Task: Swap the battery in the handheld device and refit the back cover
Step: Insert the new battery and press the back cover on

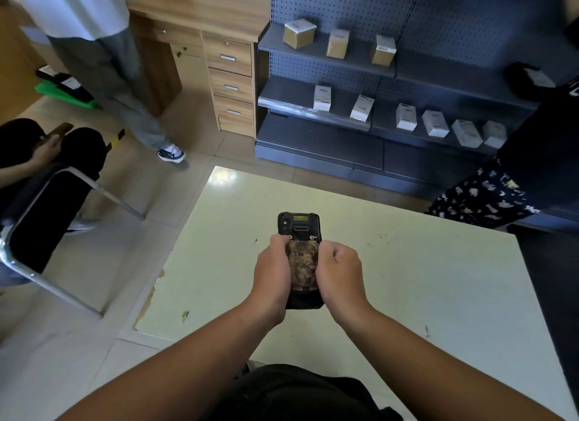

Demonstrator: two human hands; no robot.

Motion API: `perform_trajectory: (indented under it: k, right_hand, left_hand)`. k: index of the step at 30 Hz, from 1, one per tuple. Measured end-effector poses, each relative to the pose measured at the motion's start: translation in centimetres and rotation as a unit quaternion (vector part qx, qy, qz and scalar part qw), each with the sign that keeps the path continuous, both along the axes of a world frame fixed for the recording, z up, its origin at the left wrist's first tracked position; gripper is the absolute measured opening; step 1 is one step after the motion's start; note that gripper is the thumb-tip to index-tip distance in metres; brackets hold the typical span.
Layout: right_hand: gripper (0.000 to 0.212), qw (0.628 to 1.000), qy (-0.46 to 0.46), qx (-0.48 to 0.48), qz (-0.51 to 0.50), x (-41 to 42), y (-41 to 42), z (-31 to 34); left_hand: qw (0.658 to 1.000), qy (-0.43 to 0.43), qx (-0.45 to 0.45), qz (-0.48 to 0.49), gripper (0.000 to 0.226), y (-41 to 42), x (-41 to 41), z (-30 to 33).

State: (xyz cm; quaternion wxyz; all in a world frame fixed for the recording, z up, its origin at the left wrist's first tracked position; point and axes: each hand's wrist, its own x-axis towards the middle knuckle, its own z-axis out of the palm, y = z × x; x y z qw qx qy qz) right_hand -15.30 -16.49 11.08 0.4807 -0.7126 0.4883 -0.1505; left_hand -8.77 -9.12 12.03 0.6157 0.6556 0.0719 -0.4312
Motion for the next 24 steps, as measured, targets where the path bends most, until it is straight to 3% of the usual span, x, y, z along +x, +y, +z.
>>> perform_trajectory:
  k: [5, 10, 13, 15, 17, 20, 24]
  right_hand:
    - [0.032, 0.999, -0.029, 0.013, -0.01, -0.3, 0.1, -0.3]
    - [0.038, 0.999, -0.032, 0.024, -0.006, -0.6, 0.0, -0.2]
    - [0.022, 0.998, 0.005, 0.06, 0.03, -1.0, -0.1, -0.7]
    - [0.076, 0.994, 0.054, 0.029, 0.089, -1.2, -0.3, -1.2]
    - [0.1, 0.984, 0.091, -0.01, 0.15, -0.9, -0.4, -1.3]
    - [0.11, 0.967, 0.152, -0.044, 0.199, 0.0, -0.5, -2.0]
    - [0.096, 0.95, 0.21, -0.068, 0.22, 1.3, -0.6, -2.6]
  left_hand:
    - [1.0, -0.003, -0.012, -0.021, 0.057, 0.2, 0.5, -0.7]
    - [0.999, 0.001, -0.023, -0.041, 0.051, 0.3, 0.7, -1.6]
    - [0.996, 0.017, -0.049, -0.07, 0.06, 0.4, 1.2, -2.2]
    - [0.993, 0.042, -0.071, -0.089, 0.071, 0.5, 1.5, -2.5]
    - [0.99, 0.061, -0.073, -0.105, 0.081, 0.7, 1.6, -3.0]
    - [0.989, 0.085, -0.066, -0.105, 0.088, 1.1, 1.6, -4.3]
    - [0.983, 0.125, -0.069, -0.115, 0.095, 2.0, 2.5, -6.1]
